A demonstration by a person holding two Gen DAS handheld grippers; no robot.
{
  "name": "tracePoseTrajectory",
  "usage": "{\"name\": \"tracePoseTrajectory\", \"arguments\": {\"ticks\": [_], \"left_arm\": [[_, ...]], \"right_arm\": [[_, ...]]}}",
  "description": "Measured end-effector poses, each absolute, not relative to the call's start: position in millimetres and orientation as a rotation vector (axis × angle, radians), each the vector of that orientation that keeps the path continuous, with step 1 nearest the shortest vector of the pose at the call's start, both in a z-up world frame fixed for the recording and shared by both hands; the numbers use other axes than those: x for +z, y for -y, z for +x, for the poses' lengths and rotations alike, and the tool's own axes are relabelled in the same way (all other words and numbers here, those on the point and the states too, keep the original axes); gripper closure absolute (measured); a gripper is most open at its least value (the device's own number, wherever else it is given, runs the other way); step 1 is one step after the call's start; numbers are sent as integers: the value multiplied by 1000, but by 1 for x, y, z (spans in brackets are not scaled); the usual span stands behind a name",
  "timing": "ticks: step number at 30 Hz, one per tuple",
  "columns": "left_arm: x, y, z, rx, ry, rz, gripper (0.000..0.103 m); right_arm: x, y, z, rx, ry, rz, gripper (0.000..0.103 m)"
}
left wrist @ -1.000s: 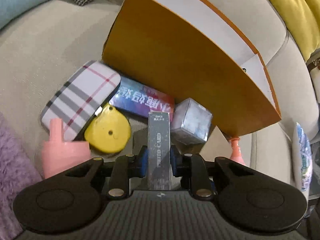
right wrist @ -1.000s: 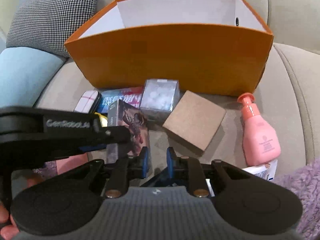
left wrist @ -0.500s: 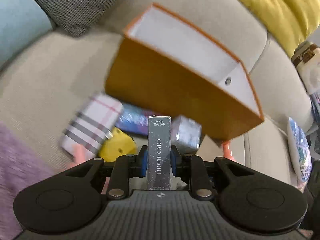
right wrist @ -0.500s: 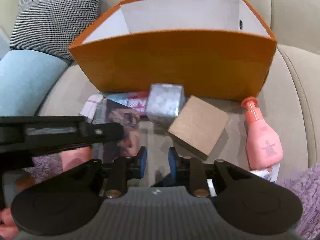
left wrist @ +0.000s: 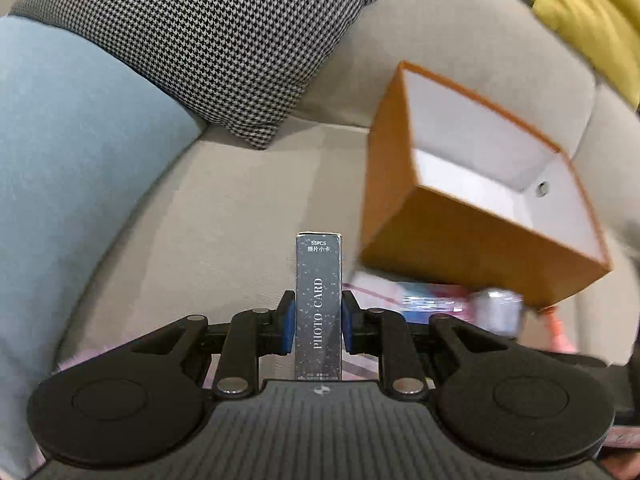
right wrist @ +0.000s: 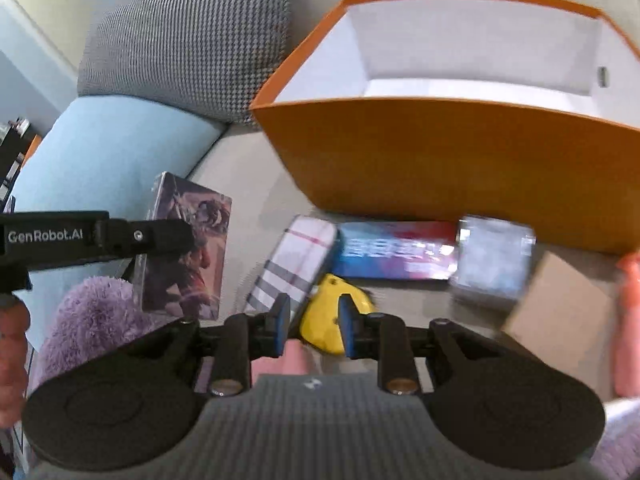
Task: Organize rigid objects
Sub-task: 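Lift the PHOTO CARD box with the left tool while the right tool grasps the plaid phone case, then lower the card box into the orange box with the left tool while the right tool carries the case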
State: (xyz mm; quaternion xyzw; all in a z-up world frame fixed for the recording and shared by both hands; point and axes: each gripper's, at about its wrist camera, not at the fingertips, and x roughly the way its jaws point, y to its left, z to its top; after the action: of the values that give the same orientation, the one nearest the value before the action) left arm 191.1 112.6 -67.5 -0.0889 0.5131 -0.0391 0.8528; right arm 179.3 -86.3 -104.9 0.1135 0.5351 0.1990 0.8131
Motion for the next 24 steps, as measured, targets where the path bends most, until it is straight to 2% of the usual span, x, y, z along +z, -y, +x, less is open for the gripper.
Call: {"name": "tracePoseTrajectory", "arguments": {"ticks": [4,15,24], "left_arm": [[-85,-108,202,-84,-1102,-104,78],[-115,-120,209,-137,-1155,-183,78],[-115,-129,209,-143,-1153,-260,77]], "right_arm": [[-116,75,194,417,-1166,236,72],[-137,63,217,399,-1194,220,65],[-125,52,220,433,-1147,257,69]]}}
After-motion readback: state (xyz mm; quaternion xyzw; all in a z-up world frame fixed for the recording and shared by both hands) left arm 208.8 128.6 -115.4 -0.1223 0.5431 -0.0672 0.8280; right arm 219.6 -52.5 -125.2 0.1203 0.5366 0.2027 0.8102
